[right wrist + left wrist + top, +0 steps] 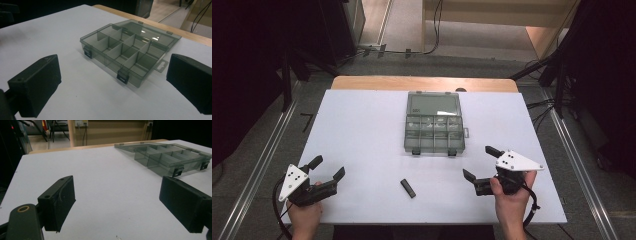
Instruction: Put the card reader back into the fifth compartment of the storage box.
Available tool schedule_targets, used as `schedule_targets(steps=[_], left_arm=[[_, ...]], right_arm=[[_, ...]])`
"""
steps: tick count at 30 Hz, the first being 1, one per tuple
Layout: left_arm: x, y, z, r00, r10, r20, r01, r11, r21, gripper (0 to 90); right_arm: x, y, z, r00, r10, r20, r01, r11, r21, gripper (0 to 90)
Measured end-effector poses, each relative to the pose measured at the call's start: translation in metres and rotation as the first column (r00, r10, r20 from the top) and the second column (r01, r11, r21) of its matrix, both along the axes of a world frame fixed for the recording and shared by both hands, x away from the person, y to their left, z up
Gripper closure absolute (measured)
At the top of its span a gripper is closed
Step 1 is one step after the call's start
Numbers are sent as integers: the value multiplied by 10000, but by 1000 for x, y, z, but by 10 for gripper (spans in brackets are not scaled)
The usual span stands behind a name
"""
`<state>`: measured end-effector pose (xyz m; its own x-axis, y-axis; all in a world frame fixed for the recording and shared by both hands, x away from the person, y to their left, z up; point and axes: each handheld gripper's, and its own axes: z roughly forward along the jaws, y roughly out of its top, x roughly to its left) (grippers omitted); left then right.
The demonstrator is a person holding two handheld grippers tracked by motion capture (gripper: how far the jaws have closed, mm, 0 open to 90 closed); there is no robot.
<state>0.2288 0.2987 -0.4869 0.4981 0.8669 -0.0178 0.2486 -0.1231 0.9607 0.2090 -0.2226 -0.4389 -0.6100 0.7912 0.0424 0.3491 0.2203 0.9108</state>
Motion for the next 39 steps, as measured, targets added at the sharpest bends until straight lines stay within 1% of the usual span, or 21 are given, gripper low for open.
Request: schedule_targets(steps=[2, 5, 8, 9, 11, 15, 21, 23, 25, 26, 29, 32, 34, 35, 36, 39], left_arm=[[0, 0, 0, 10000, -2, 6, 2, 10000, 2, 136], [0, 0, 0, 10000, -3, 12, 3, 10000, 10, 136], [0, 0, 0, 10000, -10, 13, 10, 10000, 12, 135], [0, 0, 0, 10000, -5, 16, 5, 10000, 12, 136], [0, 0, 0, 10000, 4, 8, -4, 10000, 15, 136], [0, 0, 0, 10000, 0, 5, 0, 10000, 24, 136], [0, 0, 0, 10000, -4, 7, 4, 10000, 34, 136], [0, -1, 0, 10000, -3, 8, 3, 10000, 31, 136], [0, -1, 0, 10000, -14, 4, 14, 10000, 31, 136], [0, -1, 0, 10000, -17, 5, 16, 10000, 31, 136], [0, -1, 0, 10000, -23, 12, 23, 10000, 22, 136], [0, -1, 0, 10000, -28, 13, 28, 10000, 24, 136], [0, -1, 0, 10000, -27, 16, 27, 10000, 22, 136], [0, -1, 0, 10000, -28, 16, 27, 10000, 23, 136], [0, -1, 0, 10000, -29, 16, 29, 10000, 24, 136], [0, -1, 0, 10000, -31, 15, 31, 10000, 25, 136]], right_arm=[[2, 5, 1, 10000, 63, -57, -63, 10000, -36, 0], [3, 10, 1, 9999, 172, -16, -172, 9998, -124, 0], [5, 17, 2, 9996, 276, -117, -277, 9995, -155, 0], [6, 22, 2, 9992, 393, -117, -395, 9990, -217, 0], [7, 24, 2, 9990, 421, -149, -425, 9988, -238, 0], [9, 34, 3, 9976, 661, -211, -668, 9973, -319, 0], [10, 43, 2, 9960, 834, -309, -846, 9957, -383, 0], [11, 49, 1, 9947, 968, -360, -983, 9943, -417, 0], [11, 51, 1, 9943, 989, -394, -1005, 9941, -415, 0], [12, 55, 1, 9929, 1107, -430, -1125, 9927, -432, 0], [13, 59, 0, 9917, 1197, -460, -1217, 9916, -448, 0], [14, 66, -1, 9898, 1326, -519, -1354, 9893, -544, 0], [15, 73, -3, 9871, 1481, -612, -1515, 9869, -550, 0], [15, 73, -3, 9871, 1481, -612, -1515, 9869, -550, 0], [15, 78, -5, 9854, 1560, -681, -1601, 9852, -605, 0], [15, 82, -6, 9835, 1642, -757, -1691, 9835, -642, 0]])
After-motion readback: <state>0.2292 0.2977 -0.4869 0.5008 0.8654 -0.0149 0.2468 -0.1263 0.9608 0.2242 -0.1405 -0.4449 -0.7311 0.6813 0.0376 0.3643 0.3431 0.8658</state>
